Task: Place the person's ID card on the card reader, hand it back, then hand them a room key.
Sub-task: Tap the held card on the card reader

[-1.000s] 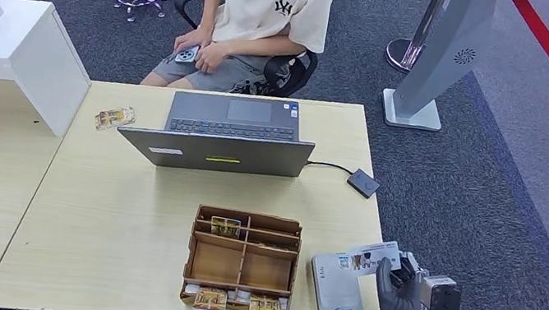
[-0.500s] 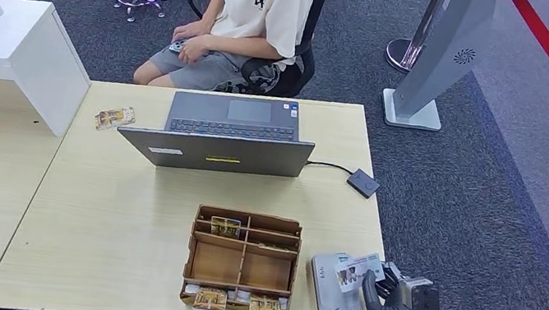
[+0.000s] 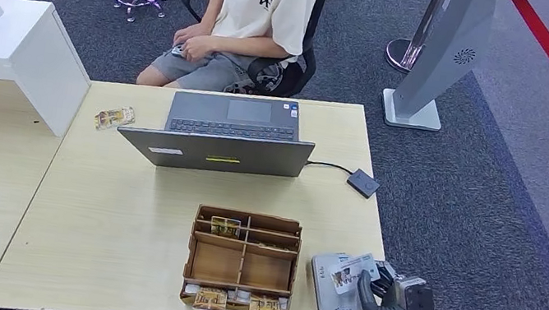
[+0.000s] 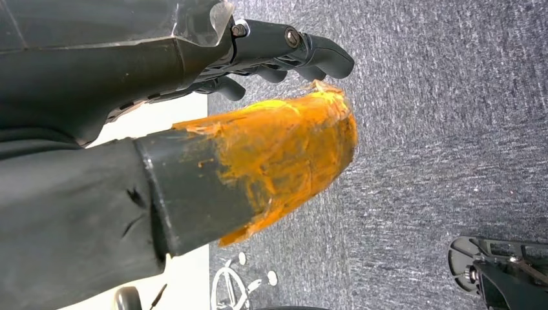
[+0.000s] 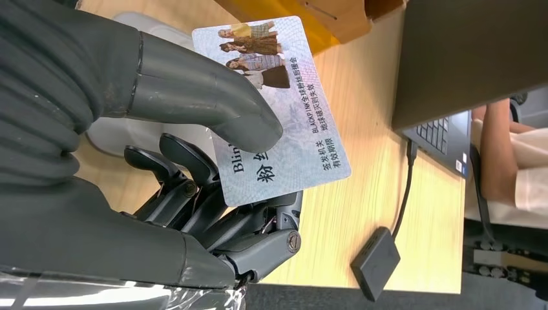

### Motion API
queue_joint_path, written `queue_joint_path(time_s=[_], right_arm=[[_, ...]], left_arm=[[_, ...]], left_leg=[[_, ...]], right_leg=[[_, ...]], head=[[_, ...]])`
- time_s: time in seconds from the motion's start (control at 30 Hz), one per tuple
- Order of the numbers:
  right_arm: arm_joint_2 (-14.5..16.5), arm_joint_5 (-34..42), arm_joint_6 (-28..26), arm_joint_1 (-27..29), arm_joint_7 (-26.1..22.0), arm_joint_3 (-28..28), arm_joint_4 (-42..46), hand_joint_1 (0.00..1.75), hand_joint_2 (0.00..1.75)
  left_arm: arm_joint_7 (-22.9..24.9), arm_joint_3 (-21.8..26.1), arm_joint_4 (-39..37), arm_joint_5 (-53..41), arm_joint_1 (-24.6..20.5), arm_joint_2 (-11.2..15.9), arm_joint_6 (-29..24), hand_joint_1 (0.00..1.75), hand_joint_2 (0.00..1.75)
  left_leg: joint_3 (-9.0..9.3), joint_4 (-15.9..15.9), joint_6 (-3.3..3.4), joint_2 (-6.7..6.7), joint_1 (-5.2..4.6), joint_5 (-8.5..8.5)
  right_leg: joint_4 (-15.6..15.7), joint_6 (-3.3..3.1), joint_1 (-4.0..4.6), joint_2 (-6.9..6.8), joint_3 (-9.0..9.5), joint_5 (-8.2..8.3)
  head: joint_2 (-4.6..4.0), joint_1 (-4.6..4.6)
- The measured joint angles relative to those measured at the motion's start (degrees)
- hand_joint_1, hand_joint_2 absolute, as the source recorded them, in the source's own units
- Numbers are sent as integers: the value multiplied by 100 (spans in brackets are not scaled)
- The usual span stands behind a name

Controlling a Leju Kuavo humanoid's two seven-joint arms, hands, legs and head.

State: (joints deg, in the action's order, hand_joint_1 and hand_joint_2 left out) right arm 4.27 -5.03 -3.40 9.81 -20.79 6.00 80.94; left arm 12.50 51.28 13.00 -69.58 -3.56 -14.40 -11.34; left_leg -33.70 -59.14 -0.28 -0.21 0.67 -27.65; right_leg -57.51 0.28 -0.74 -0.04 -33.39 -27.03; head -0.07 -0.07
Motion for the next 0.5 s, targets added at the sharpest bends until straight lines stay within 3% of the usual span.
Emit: queue_joint_path(time_s=[0.5], right_arm=[[-45, -786, -695, -14, 138, -340, 59, 175, 175]], left_arm=[[-39, 56, 0, 45, 0, -1, -4, 0, 0]], left_leg=[[0, 0, 0, 0, 0, 0]], right_leg=[[0, 0, 0, 0, 0, 0]], head=[[0, 0]])
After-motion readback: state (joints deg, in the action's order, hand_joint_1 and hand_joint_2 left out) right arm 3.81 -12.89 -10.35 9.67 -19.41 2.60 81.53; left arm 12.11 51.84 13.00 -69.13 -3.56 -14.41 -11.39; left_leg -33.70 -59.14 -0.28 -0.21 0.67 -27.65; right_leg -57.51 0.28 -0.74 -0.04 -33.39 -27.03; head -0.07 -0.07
